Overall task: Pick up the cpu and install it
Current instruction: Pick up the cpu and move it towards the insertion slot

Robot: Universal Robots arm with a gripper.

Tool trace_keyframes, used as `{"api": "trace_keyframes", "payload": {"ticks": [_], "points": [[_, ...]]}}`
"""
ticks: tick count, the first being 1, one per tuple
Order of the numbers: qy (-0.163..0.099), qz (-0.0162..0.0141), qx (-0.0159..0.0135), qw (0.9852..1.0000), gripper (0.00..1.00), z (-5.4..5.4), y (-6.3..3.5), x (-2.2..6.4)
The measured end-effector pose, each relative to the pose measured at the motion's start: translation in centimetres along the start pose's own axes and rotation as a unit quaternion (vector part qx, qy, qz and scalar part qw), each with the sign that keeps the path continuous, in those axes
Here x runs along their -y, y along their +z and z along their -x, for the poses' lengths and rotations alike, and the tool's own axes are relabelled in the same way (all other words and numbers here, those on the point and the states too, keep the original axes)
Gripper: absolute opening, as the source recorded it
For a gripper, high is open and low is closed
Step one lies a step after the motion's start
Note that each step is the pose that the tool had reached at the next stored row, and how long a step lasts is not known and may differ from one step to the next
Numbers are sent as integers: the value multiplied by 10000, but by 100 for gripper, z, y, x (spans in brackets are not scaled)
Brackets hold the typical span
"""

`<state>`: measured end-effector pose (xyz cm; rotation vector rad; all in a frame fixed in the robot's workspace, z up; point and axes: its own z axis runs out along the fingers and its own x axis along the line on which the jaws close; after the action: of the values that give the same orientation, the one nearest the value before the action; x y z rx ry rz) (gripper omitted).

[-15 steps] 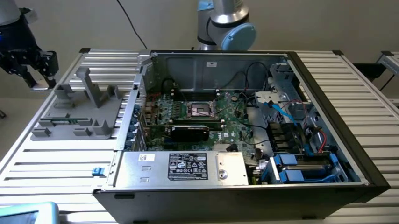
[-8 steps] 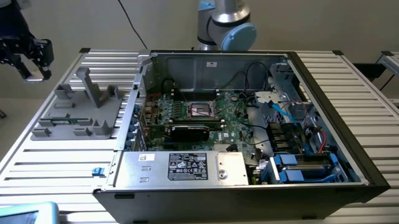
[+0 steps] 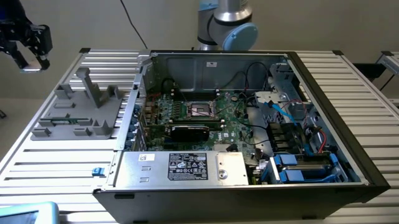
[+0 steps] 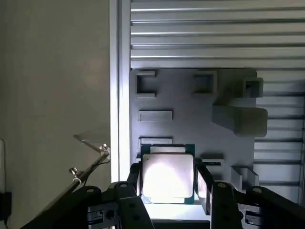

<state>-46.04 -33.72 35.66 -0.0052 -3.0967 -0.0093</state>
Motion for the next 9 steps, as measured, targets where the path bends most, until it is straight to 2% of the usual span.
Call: {"api": "trace_keyframes", "payload": {"ticks": [4,9], "points": [[-1,8,-1,10000,55,150,-176,55],[0,14,-3,10000,55,361,-318,100]]}}
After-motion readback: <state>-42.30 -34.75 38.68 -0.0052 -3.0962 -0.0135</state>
